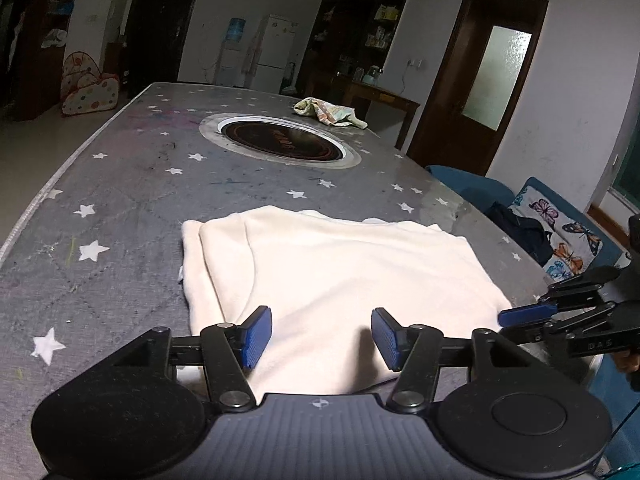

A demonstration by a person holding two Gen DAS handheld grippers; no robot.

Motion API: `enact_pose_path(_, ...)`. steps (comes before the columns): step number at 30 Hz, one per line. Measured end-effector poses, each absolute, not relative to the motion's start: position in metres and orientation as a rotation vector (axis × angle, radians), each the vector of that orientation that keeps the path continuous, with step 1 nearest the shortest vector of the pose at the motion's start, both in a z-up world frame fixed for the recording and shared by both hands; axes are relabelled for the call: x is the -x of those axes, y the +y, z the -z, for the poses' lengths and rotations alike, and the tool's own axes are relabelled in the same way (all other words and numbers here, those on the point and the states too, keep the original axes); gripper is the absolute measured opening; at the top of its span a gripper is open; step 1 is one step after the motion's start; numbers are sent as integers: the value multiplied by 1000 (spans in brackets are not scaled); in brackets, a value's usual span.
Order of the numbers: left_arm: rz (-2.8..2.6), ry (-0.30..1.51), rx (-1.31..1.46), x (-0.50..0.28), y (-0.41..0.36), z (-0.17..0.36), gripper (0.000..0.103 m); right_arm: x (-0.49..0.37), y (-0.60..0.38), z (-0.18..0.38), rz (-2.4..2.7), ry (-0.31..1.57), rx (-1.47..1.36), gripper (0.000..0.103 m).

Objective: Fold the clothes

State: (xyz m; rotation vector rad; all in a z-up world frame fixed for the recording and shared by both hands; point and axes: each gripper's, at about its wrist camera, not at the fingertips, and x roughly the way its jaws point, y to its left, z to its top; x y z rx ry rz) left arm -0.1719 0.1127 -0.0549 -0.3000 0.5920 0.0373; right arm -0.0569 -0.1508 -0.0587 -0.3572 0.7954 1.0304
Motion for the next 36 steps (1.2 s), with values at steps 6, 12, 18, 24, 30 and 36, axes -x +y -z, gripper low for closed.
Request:
enact_pose_path(6,-38,569,284,173,110,46,59,53,-156,40,-1022,746,317,19)
enact_pose_path(12,-6,579,254,162,96,49,61,41,-141,49,-1012,751,228,20)
enact_pose_path(18,-15,603,178,159,86,56,65,46,-135,55,-1014,739,289,20)
enact_pose_path(24,0,557,163,156,79,47,66,55,-121,44,-1062,677,294,21)
enact_pose_path(30,1,600,168,145,80,61,65,55,-107,62,-1086,720,304,25)
enact_pose_path(36,-5,582,186,147,87,54,67,47,-114,51,-1058,701,273,40)
